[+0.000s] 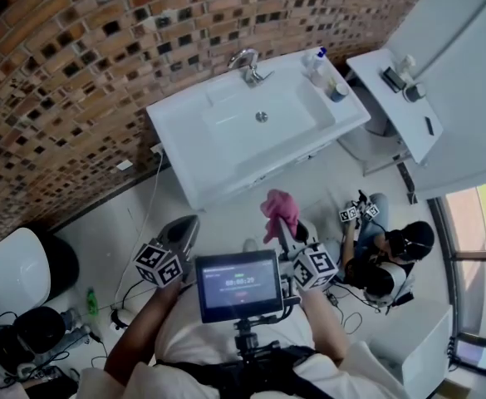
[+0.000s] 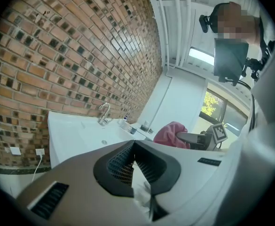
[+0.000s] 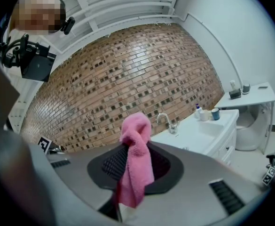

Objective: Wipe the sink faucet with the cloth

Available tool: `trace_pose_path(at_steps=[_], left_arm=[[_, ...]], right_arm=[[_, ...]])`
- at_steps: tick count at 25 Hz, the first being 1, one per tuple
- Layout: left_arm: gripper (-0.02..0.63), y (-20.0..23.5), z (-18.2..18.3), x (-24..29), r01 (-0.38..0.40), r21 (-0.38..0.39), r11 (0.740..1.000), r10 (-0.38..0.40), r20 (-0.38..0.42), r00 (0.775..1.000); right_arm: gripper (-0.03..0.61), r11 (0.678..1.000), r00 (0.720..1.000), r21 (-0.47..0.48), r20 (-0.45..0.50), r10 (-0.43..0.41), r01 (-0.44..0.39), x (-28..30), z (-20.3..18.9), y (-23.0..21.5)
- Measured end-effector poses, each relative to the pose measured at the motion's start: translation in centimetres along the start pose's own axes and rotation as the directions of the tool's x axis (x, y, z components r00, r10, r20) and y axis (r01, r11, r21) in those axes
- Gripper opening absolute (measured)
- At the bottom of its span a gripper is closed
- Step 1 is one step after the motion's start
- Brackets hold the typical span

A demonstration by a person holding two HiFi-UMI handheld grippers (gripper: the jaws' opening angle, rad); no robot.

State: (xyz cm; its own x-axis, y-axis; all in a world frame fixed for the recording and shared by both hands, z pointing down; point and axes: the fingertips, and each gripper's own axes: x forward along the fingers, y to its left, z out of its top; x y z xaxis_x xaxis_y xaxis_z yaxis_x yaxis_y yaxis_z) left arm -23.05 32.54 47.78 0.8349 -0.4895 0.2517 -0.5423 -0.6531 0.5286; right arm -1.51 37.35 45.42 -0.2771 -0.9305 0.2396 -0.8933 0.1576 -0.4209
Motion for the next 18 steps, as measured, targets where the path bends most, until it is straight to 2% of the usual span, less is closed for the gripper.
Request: trace_pose_path(at_steps=[4, 10, 18], left_arm=[[-0.015, -0.1, -0.4, 0.5, 0.000, -0.001, 1.000, 0.000, -0.014, 1.000], [-0.017, 0.0, -0.4, 1.2, 0.002, 0.002, 1.000, -0.002, -0.026, 1.000], [-0.015, -0.9, 0.0, 2.5, 0.024, 0.025, 0.999, -0.023, -0.046, 0.999]], right_arm=[[0.092, 1.000, 1.000, -0.014, -0.008, 0.008, -0.008, 0.1, 0.1, -0.1], [0.089, 0.993, 0.998, -0.102, -0.027, 0.048, -0.051, 0.3, 0.1, 0.9], [0.090, 0.993, 0.999, -0.110, -0.025, 0.048, -0.051, 0.5, 0.8, 0.2]])
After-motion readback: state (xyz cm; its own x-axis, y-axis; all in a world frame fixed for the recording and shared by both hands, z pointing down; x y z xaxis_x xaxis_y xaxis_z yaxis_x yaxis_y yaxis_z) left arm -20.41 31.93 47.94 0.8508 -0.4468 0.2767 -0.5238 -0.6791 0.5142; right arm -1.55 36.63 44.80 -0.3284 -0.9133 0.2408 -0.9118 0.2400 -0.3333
